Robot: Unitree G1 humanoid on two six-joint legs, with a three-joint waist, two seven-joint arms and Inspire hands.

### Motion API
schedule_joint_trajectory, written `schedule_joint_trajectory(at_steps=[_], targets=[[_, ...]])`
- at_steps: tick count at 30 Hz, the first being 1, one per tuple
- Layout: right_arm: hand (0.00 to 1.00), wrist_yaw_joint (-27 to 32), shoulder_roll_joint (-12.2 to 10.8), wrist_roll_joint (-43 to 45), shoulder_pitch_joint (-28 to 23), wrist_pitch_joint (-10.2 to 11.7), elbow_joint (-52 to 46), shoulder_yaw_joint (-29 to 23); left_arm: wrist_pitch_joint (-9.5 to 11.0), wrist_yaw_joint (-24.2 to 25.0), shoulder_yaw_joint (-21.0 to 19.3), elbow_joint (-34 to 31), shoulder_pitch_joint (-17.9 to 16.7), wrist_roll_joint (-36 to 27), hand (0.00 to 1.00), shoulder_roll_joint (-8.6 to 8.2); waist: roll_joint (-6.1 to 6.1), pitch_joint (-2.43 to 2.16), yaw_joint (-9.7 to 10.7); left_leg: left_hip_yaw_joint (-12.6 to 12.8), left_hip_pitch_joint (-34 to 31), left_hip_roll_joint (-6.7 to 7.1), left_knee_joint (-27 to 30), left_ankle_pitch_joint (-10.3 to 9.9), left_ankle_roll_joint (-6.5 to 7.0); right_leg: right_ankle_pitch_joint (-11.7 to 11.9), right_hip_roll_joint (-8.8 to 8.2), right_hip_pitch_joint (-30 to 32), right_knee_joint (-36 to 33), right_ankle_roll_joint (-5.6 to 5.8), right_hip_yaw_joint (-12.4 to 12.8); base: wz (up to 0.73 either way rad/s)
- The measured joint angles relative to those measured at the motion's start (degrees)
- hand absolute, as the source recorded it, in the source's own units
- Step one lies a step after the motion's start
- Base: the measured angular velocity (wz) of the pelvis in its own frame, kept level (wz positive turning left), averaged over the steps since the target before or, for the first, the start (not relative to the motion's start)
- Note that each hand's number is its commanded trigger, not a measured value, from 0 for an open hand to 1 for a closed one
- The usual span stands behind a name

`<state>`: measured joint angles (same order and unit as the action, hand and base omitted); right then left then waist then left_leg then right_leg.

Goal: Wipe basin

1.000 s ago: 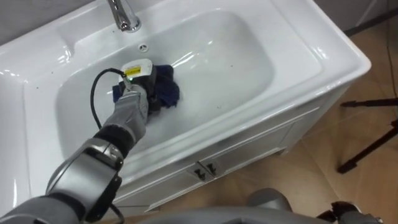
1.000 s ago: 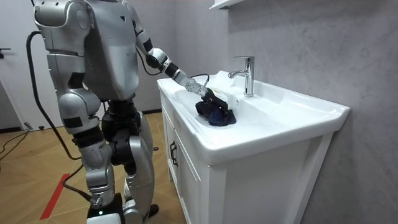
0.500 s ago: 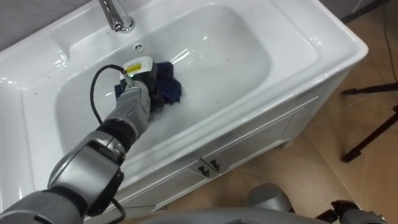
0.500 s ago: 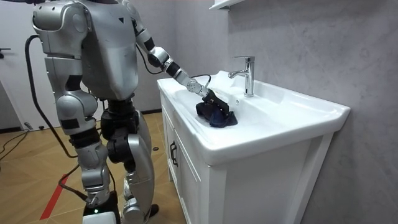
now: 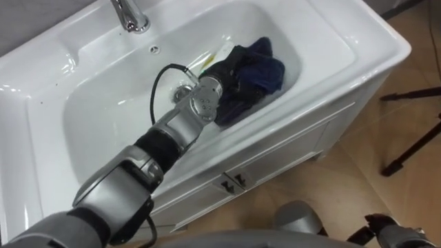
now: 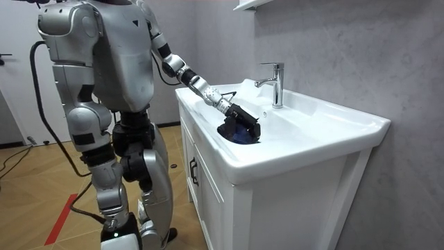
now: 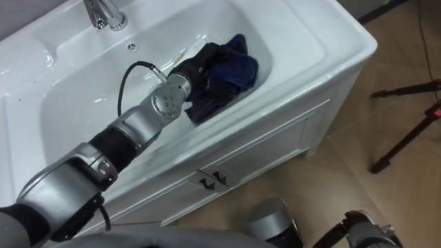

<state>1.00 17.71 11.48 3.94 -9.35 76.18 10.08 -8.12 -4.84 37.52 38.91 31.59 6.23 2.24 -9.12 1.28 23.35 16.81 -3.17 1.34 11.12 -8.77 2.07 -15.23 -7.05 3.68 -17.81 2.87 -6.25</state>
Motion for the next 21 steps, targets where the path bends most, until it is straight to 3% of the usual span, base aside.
schedule_joint_trajectory(at_steps=[11, 21], targets=[[0.0, -0.3, -0.1, -0.5, 0.6, 0.6, 0.5, 2.5, 1.2, 2.2, 1.0, -2.8, 0.0, -2.0, 1.0, 1.07, 0.89, 0.6, -0.6, -1.5, -0.7, 0.33, 0.1, 0.0, 0.0, -0.2, -0.19, -0.2, 0.3, -0.17, -1.8, 0.08], [0.0, -0.1, -0.1, -1.8, 0.5, 0.7, 0.7, 3.2, 1.7, 3.4, 2.0, -4.5, 0.0, -1.7, 1.0, 1.09, 1.32, 0.55, -0.8, -1.7, -0.7, 0.32, 0.2, 0.0, 0.0, -0.3, -0.19, -1.0, 1.0, -0.2, -2.6, 0.03]])
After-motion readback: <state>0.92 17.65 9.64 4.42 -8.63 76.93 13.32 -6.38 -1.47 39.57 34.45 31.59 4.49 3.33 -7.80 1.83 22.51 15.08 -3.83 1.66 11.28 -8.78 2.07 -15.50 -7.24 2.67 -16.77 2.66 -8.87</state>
